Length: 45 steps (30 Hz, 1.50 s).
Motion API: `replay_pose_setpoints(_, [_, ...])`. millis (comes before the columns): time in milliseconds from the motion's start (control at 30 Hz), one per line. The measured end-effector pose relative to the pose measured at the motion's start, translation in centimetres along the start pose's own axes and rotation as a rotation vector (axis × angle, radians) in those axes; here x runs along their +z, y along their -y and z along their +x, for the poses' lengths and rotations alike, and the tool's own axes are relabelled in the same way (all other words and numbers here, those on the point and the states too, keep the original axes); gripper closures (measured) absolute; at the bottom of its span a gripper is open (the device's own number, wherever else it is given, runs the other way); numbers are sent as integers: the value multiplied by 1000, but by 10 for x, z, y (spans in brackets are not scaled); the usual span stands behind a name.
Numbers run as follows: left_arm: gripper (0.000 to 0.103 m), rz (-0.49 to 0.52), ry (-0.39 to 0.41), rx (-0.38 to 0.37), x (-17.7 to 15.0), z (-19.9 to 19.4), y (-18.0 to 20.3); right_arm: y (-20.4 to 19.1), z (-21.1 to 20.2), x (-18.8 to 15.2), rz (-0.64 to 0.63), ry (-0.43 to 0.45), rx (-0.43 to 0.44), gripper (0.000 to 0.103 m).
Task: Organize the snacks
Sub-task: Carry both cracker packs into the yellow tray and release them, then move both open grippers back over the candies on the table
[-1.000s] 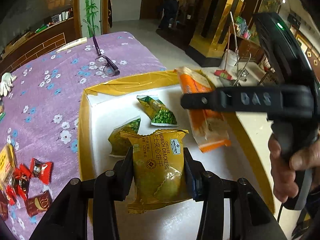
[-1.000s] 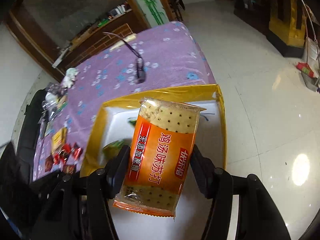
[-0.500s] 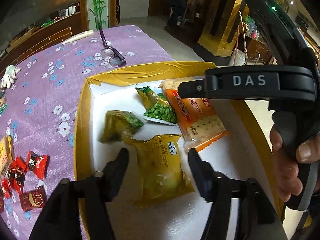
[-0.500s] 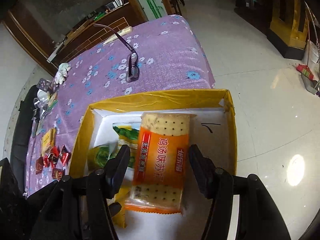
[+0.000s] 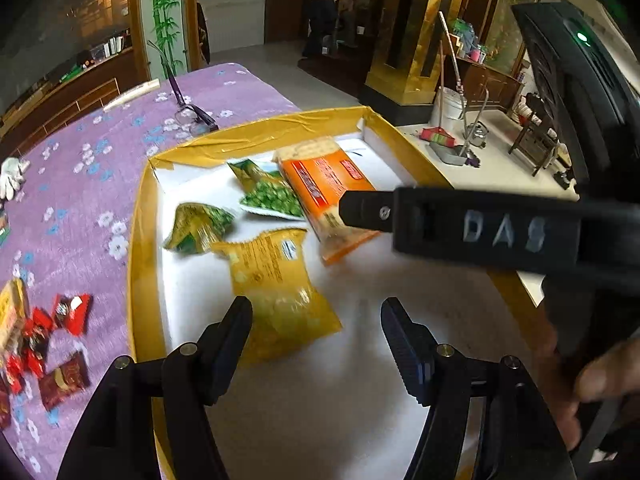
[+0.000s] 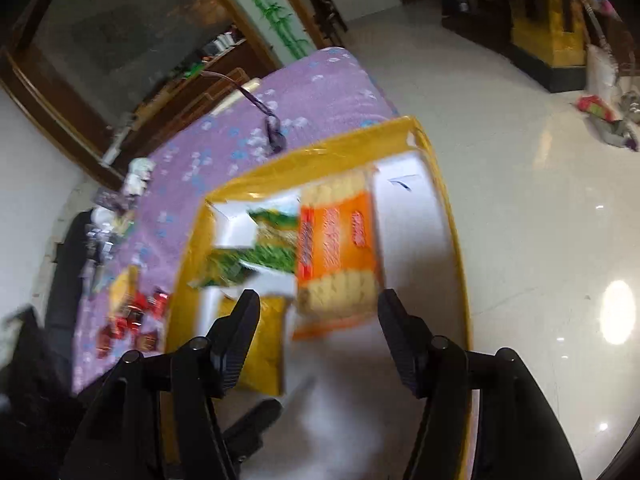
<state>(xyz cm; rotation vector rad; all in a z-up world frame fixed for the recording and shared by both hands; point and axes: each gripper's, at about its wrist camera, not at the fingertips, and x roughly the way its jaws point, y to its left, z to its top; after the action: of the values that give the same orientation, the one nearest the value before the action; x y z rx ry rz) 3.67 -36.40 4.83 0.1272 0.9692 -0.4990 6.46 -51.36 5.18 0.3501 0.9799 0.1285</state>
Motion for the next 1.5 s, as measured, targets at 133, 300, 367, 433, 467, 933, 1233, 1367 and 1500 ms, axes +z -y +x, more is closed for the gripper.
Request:
replay_pose_setpoints(133, [33,10,-5,24,-11,-5,1,-7,-5,-17,-42,2,-51,42])
replay_pose_setpoints(300, [33,-48,-43,-30,-24,-12,-9,-13,-13,-36,-60,-3,-90,42])
replay_pose_setpoints(367, [33,-63,-48,-56,-30,-17,-10,-15,-18,-45,-66,-6,-101,42])
replay_pose_setpoints(433, [33,-65,-52,-88,-39,-24,-9,-17,-24,-57,-65,-7,-103,42])
replay_pose_setpoints(467, [33,-58,-52,-106,-43,-28,-8,-16,-27,-61,-61,-4,-104,42])
replay_pose_setpoints(933, [29,-51,149,-157,-73,-135,-93,-112,-76,-83,-102,123,-68,42])
replay_pose_setpoints(1233, [28,-259,199,-14,-120,-171,-208,-227,-36,-127,-331,-9,44,37])
replay_pose_setpoints(1367, [28,-336,211,61,-144,-186,-259,-262,-20,-139,-397,-38,73,37])
replay_pose_setpoints(1500, [28,-363,232,175,-167,-204,-307,-283,-7,-145,-397,-64,75,37])
